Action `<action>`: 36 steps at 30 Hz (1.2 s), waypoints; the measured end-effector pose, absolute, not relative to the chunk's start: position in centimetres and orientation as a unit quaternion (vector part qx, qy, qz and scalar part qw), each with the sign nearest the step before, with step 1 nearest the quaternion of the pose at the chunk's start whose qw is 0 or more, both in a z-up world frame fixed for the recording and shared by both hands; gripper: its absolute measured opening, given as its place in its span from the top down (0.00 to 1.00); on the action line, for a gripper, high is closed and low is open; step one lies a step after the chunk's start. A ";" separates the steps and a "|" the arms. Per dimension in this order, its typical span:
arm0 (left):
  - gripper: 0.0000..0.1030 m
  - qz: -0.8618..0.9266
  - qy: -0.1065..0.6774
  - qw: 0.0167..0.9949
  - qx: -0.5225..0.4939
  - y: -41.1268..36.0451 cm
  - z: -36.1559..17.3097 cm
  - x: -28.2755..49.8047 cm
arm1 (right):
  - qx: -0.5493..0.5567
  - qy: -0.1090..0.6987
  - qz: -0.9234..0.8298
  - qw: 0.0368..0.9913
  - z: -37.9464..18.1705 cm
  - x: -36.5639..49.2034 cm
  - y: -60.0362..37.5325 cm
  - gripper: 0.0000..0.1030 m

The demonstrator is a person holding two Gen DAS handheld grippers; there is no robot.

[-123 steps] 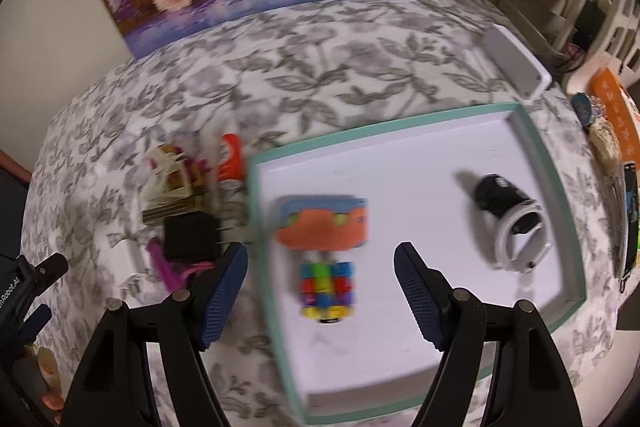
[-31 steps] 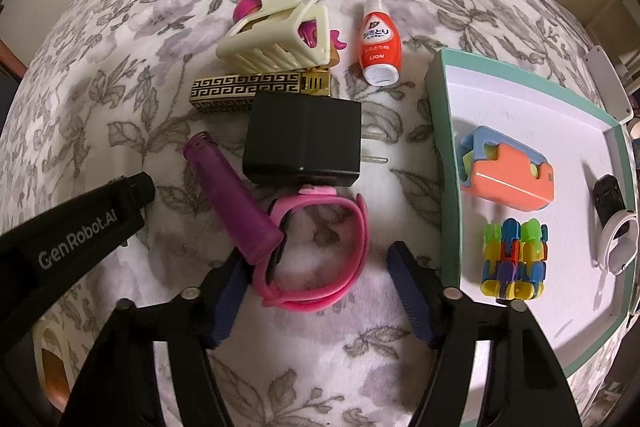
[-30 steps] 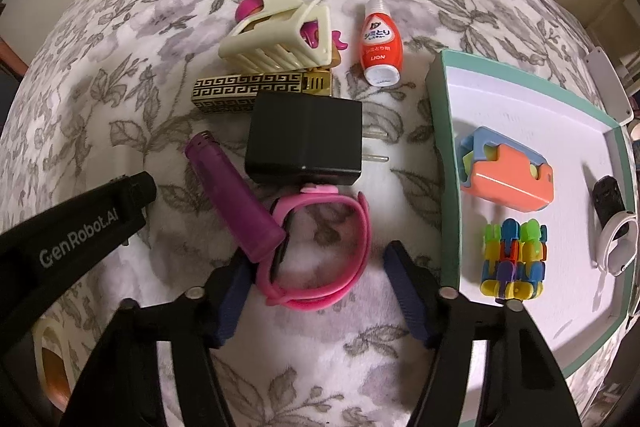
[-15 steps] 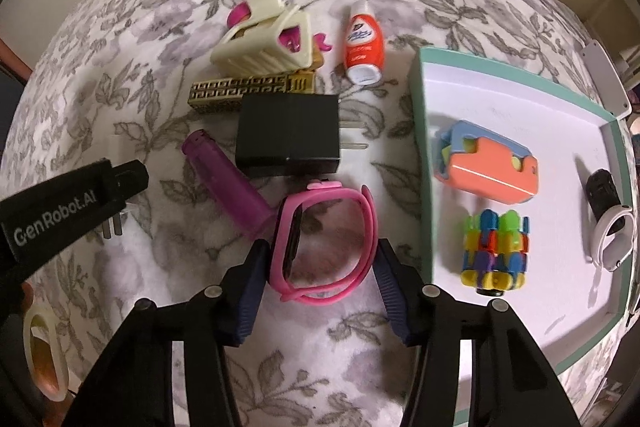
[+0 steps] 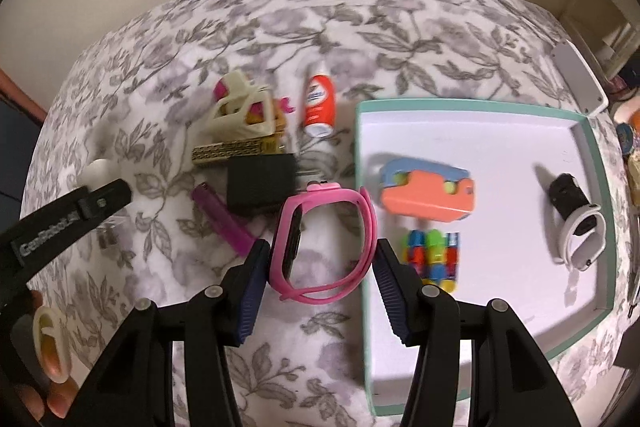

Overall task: Organize rigid objects
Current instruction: 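Carry the white charger and pink watch into the tray and open both tools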

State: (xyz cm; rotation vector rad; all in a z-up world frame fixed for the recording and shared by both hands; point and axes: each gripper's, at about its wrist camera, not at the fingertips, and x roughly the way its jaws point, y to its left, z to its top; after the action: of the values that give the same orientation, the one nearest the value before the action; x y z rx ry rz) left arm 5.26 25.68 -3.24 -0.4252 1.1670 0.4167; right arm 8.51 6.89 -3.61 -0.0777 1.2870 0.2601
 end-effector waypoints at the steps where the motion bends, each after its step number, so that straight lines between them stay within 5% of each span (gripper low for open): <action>1: 0.56 0.193 0.540 0.795 -0.198 25.6 -3.0 5.2 | -0.031 0.598 0.118 0.792 -3.4 8.5 6.3 0.47; 36: 0.56 0.016 0.552 0.829 -0.088 5.6 -1.4 8.6 | 0.088 0.596 0.016 0.798 -3.0 11.8 -10.7 0.50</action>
State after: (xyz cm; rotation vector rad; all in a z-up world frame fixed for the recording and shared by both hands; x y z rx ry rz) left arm 8.60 5.57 -1.42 -0.1876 1.1706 0.0335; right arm 11.81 -10.66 -2.95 0.1897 1.2802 0.0334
